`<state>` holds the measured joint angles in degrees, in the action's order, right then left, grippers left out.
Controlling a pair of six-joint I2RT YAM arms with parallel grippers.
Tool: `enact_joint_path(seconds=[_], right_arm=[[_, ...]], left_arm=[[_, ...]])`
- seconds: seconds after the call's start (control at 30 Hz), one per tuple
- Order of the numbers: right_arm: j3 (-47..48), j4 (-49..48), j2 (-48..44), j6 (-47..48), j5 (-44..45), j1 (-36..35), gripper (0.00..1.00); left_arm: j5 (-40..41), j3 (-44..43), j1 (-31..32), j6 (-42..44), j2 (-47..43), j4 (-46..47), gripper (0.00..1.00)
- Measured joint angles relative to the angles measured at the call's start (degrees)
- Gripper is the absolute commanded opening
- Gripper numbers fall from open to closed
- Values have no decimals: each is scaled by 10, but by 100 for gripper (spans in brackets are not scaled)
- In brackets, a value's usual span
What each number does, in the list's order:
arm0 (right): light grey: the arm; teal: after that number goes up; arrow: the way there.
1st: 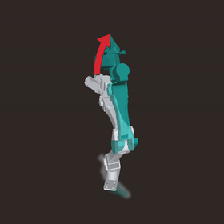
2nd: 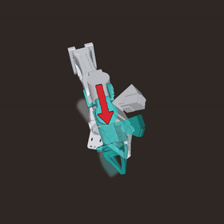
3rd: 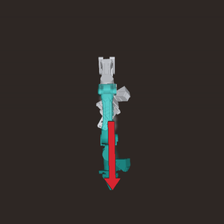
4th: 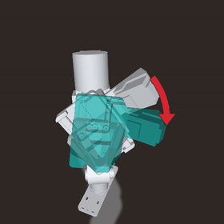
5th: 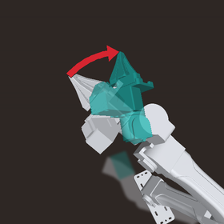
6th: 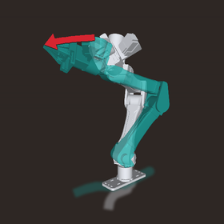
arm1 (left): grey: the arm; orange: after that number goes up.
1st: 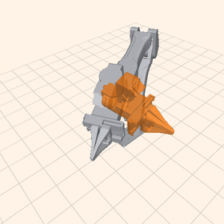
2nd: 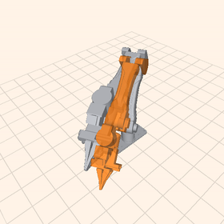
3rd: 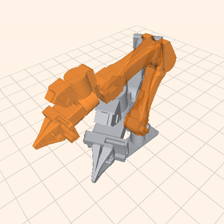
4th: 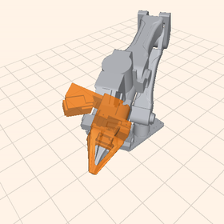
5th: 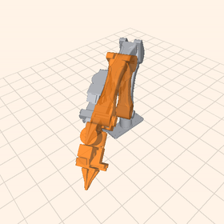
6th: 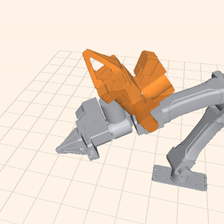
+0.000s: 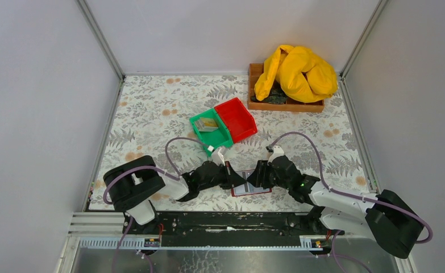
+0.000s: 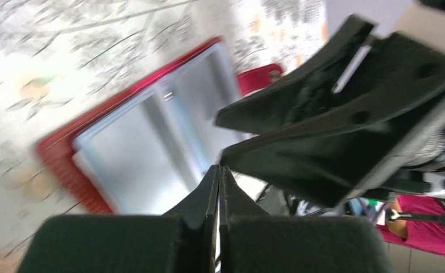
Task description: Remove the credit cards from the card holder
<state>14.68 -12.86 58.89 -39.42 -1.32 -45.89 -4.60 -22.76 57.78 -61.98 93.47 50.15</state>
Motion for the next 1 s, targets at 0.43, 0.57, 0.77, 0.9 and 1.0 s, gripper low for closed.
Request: enact_joint_path(seconds=[0.43,0.57,0.77,0.9,1.0], right_arm=[[-23,-87,28,-5,-53,0,44],[-30,-98,35,-5,-57,0,48],[-30,-104,48,-2,-58,0,50],[-30,-120,67,-1,-60,0,51],[-30,-129,74,-1,-63,0,50]], left_arm=[[23,62,4,-9,4,7,0],[23,62,4,-18,17,25,0],[23,62,4,-24,21,31,0],[23,66,4,-24,14,27,0],[27,71,6,-23,-8,5,0]])
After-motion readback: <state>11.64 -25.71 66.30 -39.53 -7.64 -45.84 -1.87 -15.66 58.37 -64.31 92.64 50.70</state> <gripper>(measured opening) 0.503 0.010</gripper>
